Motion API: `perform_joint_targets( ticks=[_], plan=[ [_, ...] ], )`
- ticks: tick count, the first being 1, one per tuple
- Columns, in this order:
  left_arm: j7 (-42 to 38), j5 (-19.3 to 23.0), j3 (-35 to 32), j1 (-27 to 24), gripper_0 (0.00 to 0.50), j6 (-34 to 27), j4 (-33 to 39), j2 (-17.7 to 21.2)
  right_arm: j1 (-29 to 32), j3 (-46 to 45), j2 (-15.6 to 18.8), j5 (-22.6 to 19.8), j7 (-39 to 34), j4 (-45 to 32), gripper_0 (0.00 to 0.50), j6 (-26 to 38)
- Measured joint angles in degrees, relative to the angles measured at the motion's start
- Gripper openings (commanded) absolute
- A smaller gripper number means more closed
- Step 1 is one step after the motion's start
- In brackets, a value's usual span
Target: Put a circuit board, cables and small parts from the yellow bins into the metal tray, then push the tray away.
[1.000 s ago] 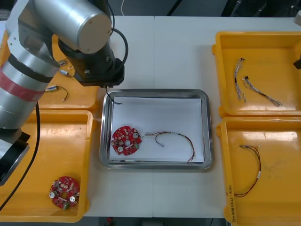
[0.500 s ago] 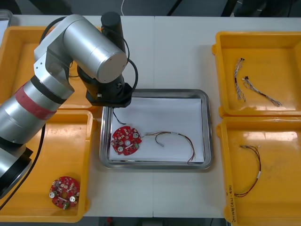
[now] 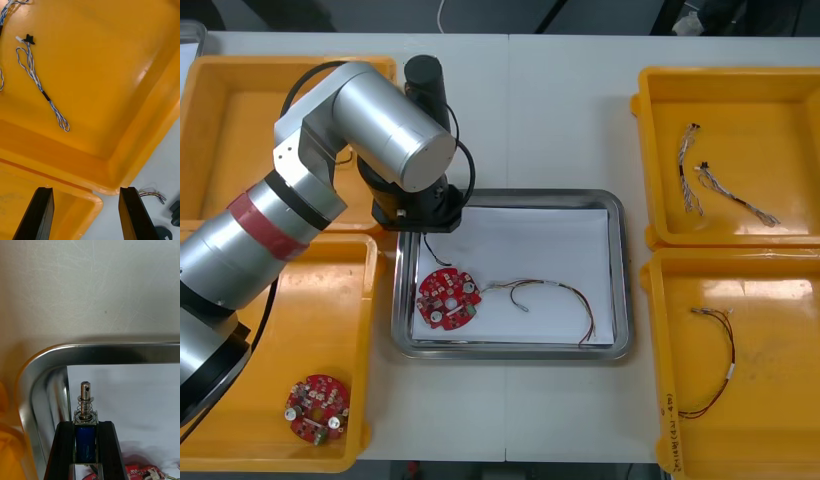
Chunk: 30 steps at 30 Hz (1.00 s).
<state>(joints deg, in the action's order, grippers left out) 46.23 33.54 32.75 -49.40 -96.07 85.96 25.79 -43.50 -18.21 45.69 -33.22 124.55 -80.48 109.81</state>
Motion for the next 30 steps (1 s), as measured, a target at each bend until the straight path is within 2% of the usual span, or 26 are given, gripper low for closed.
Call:
perform_joint_targets(
  ticks=[8, 9, 10, 12, 13, 14, 21, 24, 30],
  plan=[
    [0.0, 0.0, 2.3, 0.0, 0.010, 0.3, -0.1, 0.0, -3.6, 6.0, 0.0, 0.0, 1.3, 6.2, 0.500, -3.7],
    [0.0, 0.0, 2.4, 0.1, 0.041, 0.5, -0.1, 0.0, -4.1, 6.6, 0.0, 0.0, 1.9, 7.0, 0.500, -4.1],
    [0.0, 0.0, 2.4, 0.1, 0.120, 0.7, -0.1, 0.0, -4.6, 7.1, 0.0, 0.0, 3.1, 7.9, 0.500, -4.6],
    [0.0, 0.0, 2.4, 0.3, 0.340, 0.9, -0.1, -0.1, -5.5, 7.8, 0.0, 0.0, 6.3, 9.8, 0.500, -5.5],
    [0.0, 0.0, 2.4, 0.3, 0.487, 1.0, -0.1, -0.1, -5.9, 7.9, 0.0, 0.0, 8.0, 10.9, 0.500, -6.1],
    [-0.1, 0.0, 2.4, 0.3, 0.500, 1.0, -0.1, -0.1, -6.4, 7.9, 0.0, 0.0, 9.1, 12.1, 0.500, -6.6],
    [-0.1, 0.0, 2.4, 0.4, 0.500, 1.2, -0.1, -0.1, -8.0, 7.9, -0.1, 0.1, 13.8, 18.5, 0.500, -10.8],
    [-0.2, 0.0, 2.4, 0.4, 0.500, 1.2, -0.1, -0.1, -8.1, 7.9, -0.6, 0.5, 17.8, 19.4, 0.500, -12.5],
    [-0.4, 0.0, 2.1, 0.4, 0.500, -0.7, 2.0, -0.1, -8.1, 9.5, -2.1, 1.3, 18.3, 19.7, 0.500, -14.4]
  ],
)
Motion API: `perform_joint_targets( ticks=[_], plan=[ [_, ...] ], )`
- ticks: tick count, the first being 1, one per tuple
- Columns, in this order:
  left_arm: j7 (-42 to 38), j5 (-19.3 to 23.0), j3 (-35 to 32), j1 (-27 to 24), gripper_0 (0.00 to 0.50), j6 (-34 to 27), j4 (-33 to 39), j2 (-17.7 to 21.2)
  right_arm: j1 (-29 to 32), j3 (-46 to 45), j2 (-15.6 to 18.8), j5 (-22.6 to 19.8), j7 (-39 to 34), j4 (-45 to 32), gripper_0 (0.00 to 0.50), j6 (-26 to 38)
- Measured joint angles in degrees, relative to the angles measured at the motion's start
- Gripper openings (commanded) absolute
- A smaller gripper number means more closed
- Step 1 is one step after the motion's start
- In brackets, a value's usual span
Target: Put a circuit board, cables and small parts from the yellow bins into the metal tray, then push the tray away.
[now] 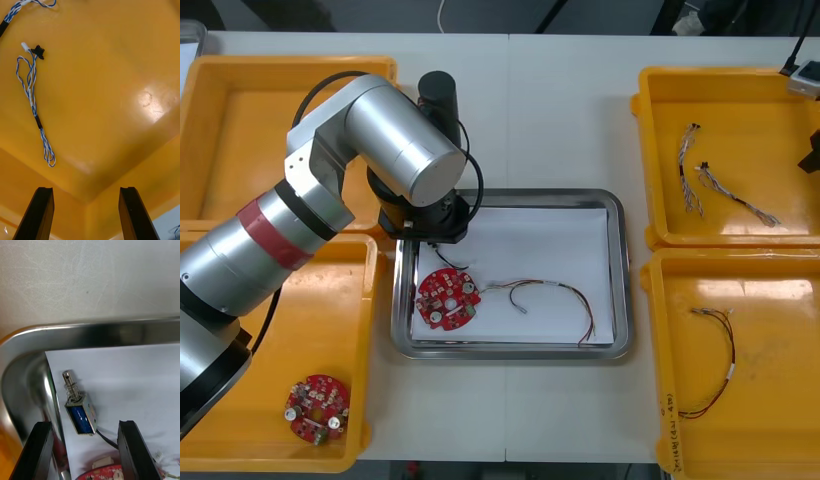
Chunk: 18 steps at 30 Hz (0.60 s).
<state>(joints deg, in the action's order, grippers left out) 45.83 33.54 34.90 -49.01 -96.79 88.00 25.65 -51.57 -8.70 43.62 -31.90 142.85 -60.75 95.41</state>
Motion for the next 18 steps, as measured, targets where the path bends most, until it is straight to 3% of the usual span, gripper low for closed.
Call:
perform_joint_targets(
  ticks=[11, 18],
  plan=[
    [-3.8, 0.7, -10.6, 0.3, 0.500, -11.7, 11.3, 0.6, -0.1, 0.6, -3.3, 0.9, 0.0, 5.9, 0.500, -5.4],
    [-3.7, 5.2, -16.4, 0.3, 0.500, -12.6, 14.3, 5.1, 0.2, 0.6, -5.2, 1.1, 0.0, 6.4, 0.500, -9.0]
  ],
)
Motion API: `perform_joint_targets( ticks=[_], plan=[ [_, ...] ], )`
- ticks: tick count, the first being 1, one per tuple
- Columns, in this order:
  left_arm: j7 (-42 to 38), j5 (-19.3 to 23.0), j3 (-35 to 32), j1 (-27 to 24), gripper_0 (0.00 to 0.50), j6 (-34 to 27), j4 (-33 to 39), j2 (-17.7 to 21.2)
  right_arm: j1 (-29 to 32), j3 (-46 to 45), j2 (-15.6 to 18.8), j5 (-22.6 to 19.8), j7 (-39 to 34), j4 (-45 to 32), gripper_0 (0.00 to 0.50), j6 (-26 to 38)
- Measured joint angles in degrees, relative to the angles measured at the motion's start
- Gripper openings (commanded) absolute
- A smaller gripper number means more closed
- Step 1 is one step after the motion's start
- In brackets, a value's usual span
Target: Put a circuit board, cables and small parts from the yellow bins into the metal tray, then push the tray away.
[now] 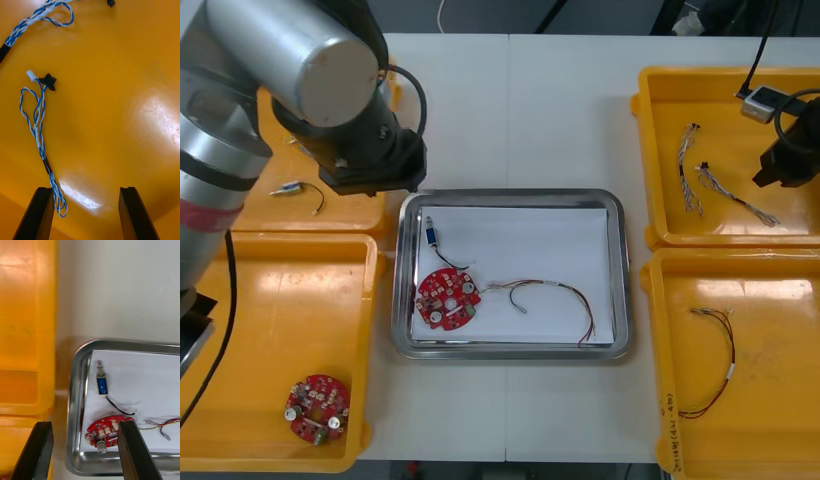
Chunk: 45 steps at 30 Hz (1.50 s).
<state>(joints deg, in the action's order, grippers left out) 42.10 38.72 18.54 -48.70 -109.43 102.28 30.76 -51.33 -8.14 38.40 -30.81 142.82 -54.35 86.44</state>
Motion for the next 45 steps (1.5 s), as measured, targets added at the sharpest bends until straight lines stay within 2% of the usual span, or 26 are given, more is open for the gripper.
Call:
perform_joint_targets(
  ticks=[4, 7, 10, 15, 18, 26, 29, 35, 37, 41, 42, 43, 45],
  plan=[
    [1.3, 2.5, -2.6, 0.0, 0.500, -0.1, 0.0, 3.8, 0.3, 0.0, -0.7, 0.1, 0.0, 0.0, 0.500, -0.4],
    [5.1, 3.2, -3.9, 0.0, 0.500, -0.1, 0.0, 6.5, 0.7, 0.0, -1.1, 0.1, 0.0, 0.0, 0.500, -0.7],
    [12.9, 3.9, -4.6, 0.0, 0.500, -0.1, -0.5, 9.0, 1.5, 0.0, -1.2, 0.1, 0.0, 0.0, 0.500, -1.9],
    [28.2, 7.7, -6.3, 0.0, 0.500, 0.3, -3.9, 11.9, 3.0, 0.0, -1.3, 0.2, 0.0, 0.0, 0.500, -2.9],
    [32.5, 8.6, -7.4, 0.0, 0.500, 1.4, -6.1, 12.6, 3.7, 0.0, -1.4, 0.2, 0.0, 0.0, 0.500, -2.9],
    [35.6, 10.2, -7.9, 0.0, 0.500, 4.9, -12.5, 13.7, 5.1, 0.0, -2.4, 0.3, -0.1, 0.0, 0.500, -3.4],
    [43.0, 10.4, -7.9, 0.0, 0.500, 6.3, -15.7, 13.9, 5.5, 0.0, -3.0, 0.3, -0.1, 0.0, 0.500, -3.7],
    [64.7, 10.4, -7.9, -0.3, 0.500, 9.6, -22.6, 13.9, 6.0, -0.1, -3.3, 0.4, -0.1, -0.1, 0.500, -4.8],
    [68.0, 10.4, -7.9, -0.3, 0.500, 10.7, -24.6, 13.9, 6.1, -0.1, -3.3, 0.4, -0.1, -0.2, 0.500, -5.1],
    [68.4, 10.4, -7.9, -0.6, 0.500, 13.4, -28.5, 13.9, 6.4, -0.1, -3.3, 0.4, -0.1, -0.6, 0.500, -5.3],
    [68.4, 10.4, -7.9, -0.8, 0.500, 14.2, -29.4, 13.9, 6.4, -0.1, -3.3, 0.4, -0.1, -0.6, 0.465, -5.3],
    [68.4, 10.3, -7.9, -0.8, 0.500, 15.0, -30.3, 13.9, 6.4, -0.1, -3.3, 0.4, -0.1, -0.6, 0.303, -5.3],
    [69.0, 10.2, -7.9, -0.9, 0.500, 16.8, -32.2, 13.9, 6.4, -0.1, -3.3, 0.4, -0.1, -0.7, 0.174, -5.5]
  ],
)
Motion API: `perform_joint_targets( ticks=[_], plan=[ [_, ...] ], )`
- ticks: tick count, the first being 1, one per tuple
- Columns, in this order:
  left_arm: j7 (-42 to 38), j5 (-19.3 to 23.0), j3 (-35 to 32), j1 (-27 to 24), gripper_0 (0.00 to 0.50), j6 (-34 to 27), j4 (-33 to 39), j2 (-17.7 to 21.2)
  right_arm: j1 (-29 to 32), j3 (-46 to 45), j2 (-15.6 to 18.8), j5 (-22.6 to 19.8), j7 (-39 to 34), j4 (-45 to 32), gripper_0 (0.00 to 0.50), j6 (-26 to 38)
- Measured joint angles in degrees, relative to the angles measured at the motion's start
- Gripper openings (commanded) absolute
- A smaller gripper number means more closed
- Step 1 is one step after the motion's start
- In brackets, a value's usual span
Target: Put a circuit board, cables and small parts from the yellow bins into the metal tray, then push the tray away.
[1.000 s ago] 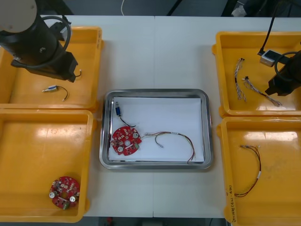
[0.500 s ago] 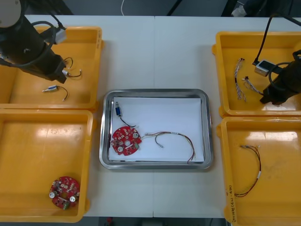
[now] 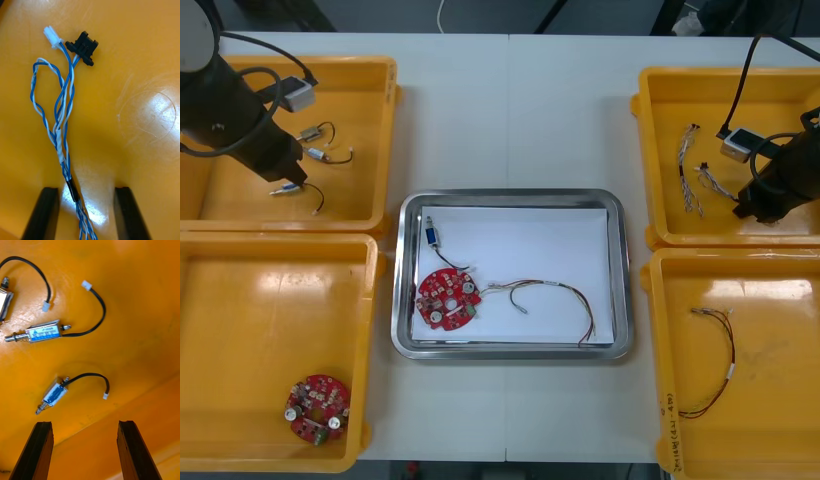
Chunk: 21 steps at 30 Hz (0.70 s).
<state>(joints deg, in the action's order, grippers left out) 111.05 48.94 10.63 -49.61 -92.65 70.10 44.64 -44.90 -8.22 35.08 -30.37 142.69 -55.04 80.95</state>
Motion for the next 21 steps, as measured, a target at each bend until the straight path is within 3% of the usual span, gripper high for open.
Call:
perform_joint_targets(
  ticks=[4, 7, 12, 21],
  plan=[
    [5.6, -0.3, 0.0, -0.1, 0.500, 2.4, -3.1, 0.0, 0.1, 0.0, 0.0, 0.0, 0.0, 0.0, 0.049, 0.0],
    [13.1, -0.7, 0.0, -0.2, 0.500, 3.7, -4.4, 0.0, 0.1, 0.0, 0.0, 0.0, -0.1, -0.1, 0.005, 0.0],
    [21.9, -1.8, 0.0, -0.2, 0.500, 5.6, -5.1, 0.0, 0.2, 0.0, 0.0, -0.3, -0.1, -0.1, 0.000, -0.7],
    [22.1, -3.0, 4.1, -0.3, 0.500, 10.7, -6.3, 0.0, 0.7, -0.6, -0.1, -0.1, -0.1, -3.4, 0.000, -0.6]
  ],
)
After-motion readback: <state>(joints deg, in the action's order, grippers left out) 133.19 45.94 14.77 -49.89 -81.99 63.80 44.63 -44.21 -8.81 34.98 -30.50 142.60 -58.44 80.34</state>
